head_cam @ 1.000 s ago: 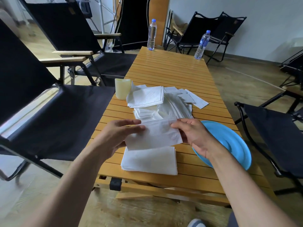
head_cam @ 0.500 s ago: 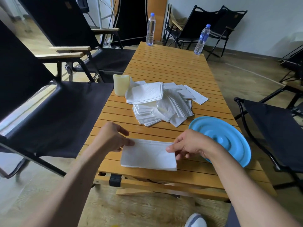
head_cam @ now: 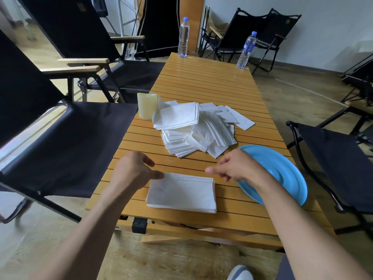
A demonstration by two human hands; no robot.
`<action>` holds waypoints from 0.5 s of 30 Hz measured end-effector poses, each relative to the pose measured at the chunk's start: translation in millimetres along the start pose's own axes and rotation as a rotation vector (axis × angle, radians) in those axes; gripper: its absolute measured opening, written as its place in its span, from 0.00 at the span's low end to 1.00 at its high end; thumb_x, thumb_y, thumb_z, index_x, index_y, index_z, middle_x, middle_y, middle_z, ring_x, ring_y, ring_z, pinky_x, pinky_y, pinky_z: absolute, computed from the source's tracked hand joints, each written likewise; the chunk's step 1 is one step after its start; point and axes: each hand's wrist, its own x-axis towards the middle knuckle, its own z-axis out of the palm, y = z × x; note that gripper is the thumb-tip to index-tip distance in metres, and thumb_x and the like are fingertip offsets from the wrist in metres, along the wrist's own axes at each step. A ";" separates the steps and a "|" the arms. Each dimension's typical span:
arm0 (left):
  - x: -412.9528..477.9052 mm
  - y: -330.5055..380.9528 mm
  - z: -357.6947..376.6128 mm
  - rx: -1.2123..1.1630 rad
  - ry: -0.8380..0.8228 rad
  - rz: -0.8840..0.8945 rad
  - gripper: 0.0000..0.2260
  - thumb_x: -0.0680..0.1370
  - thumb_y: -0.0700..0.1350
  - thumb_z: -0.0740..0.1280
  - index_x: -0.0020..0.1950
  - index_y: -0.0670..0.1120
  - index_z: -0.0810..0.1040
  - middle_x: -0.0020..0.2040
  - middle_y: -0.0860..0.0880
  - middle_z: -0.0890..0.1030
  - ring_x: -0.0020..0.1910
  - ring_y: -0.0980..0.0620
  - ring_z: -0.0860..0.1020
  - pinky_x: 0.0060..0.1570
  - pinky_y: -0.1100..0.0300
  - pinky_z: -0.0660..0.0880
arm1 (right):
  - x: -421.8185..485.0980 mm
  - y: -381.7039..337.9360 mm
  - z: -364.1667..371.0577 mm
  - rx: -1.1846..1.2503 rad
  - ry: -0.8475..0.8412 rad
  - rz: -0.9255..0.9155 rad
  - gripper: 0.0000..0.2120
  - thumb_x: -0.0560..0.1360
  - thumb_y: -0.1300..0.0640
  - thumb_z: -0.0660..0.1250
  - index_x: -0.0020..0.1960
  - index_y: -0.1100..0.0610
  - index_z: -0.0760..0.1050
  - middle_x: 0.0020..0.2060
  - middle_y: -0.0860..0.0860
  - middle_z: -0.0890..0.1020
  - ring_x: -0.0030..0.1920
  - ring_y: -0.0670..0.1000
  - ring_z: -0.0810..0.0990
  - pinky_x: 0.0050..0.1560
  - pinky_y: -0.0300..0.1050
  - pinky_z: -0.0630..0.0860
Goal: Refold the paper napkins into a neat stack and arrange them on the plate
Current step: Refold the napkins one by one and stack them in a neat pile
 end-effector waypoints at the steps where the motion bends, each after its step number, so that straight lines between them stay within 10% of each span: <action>1: 0.3 0.6 0.0 -0.007 0.021 0.018 0.14 0.66 0.53 0.81 0.44 0.52 0.80 0.39 0.52 0.80 0.32 0.53 0.80 0.29 0.61 0.74 | 7.5 1.0 -4.0 0.034 0.141 -0.038 0.14 0.66 0.45 0.81 0.40 0.54 0.82 0.31 0.47 0.85 0.36 0.49 0.81 0.34 0.40 0.73; 4: 0.5 2.6 3.4 -0.047 0.102 0.096 0.13 0.69 0.53 0.80 0.47 0.51 0.80 0.34 0.54 0.77 0.27 0.55 0.75 0.27 0.62 0.70 | 33.6 4.6 -12.3 -0.155 0.510 -0.112 0.12 0.70 0.53 0.76 0.52 0.50 0.81 0.50 0.48 0.85 0.53 0.53 0.81 0.45 0.44 0.72; 7: 0.1 5.6 6.8 -0.066 0.148 0.148 0.11 0.71 0.52 0.78 0.48 0.51 0.81 0.32 0.55 0.77 0.27 0.55 0.74 0.29 0.61 0.70 | 61.8 13.2 -13.0 -0.330 0.467 -0.133 0.21 0.73 0.56 0.74 0.65 0.52 0.76 0.63 0.52 0.78 0.64 0.56 0.75 0.55 0.48 0.72; 15: -2.2 12.7 6.8 -0.040 0.225 0.197 0.09 0.73 0.54 0.76 0.47 0.54 0.79 0.36 0.56 0.79 0.33 0.53 0.79 0.33 0.54 0.78 | 78.3 18.2 -20.9 -0.214 0.568 -0.214 0.09 0.77 0.57 0.67 0.55 0.53 0.84 0.50 0.53 0.86 0.51 0.58 0.81 0.47 0.44 0.74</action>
